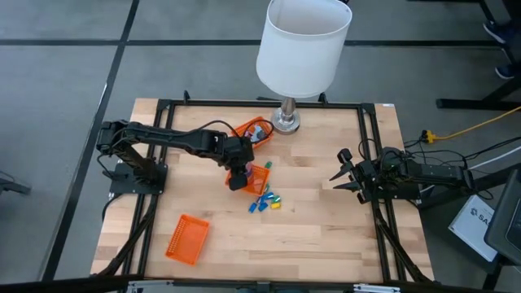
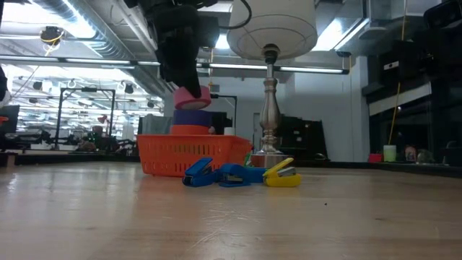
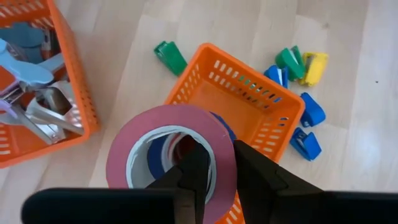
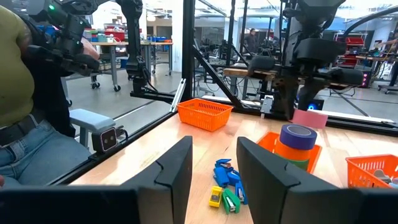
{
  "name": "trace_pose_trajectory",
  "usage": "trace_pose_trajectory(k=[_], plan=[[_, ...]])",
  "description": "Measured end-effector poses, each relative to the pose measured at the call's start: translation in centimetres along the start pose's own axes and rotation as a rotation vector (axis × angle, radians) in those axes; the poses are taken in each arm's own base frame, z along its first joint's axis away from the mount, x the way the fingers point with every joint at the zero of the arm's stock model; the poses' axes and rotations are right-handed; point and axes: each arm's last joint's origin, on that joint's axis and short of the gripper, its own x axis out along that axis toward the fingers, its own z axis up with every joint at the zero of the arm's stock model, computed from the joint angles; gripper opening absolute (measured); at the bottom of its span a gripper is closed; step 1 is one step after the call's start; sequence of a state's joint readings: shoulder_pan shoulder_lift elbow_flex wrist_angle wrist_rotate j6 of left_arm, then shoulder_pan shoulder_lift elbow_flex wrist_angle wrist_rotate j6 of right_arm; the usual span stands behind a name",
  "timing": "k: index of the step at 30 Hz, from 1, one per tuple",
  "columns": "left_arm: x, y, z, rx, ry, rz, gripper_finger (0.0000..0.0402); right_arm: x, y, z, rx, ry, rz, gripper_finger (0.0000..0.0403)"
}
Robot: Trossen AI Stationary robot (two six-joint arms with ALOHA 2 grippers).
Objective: Pick and place Stapler, Stapler remover, tape
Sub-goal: Put the pink tape into the middle orange bin
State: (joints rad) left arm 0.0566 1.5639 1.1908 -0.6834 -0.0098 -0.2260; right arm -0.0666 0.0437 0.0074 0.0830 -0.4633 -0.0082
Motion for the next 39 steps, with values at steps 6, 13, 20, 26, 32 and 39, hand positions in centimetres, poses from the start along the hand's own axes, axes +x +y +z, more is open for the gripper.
trace_pose_trajectory(k=[6,13,20,26,32,39], plan=[[0.0,0.0,0.0,-0.021,0.000,0.000,0.0065,0.0,0.0,0.0,0.000,0.000,0.000,0.0129],[0.4,-0.1,0.1,-0.024,0.004,-0.002,0.0066,0.0,0.0,0.0,0.000,0.000,0.000,0.0129],[1.1,-0.3,0.1,-0.022,0.025,-0.034,0.0066,0.0,0.0,0.0,-0.001,-0.002,0.000,0.0129],[1.1,-0.2,0.0,-0.020,0.034,-0.032,0.0066,0.0,0.0,0.0,0.000,-0.001,0.000,0.0129],[1.1,-0.2,0.0,-0.003,0.033,-0.033,0.0066,0.0,0.0,0.0,0.000,0.000,0.000,0.0129],[1.1,-0.2,0.0,-0.001,0.035,-0.033,0.0085,0.0,0.0,0.0,0.000,-0.001,0.000,0.0129]])
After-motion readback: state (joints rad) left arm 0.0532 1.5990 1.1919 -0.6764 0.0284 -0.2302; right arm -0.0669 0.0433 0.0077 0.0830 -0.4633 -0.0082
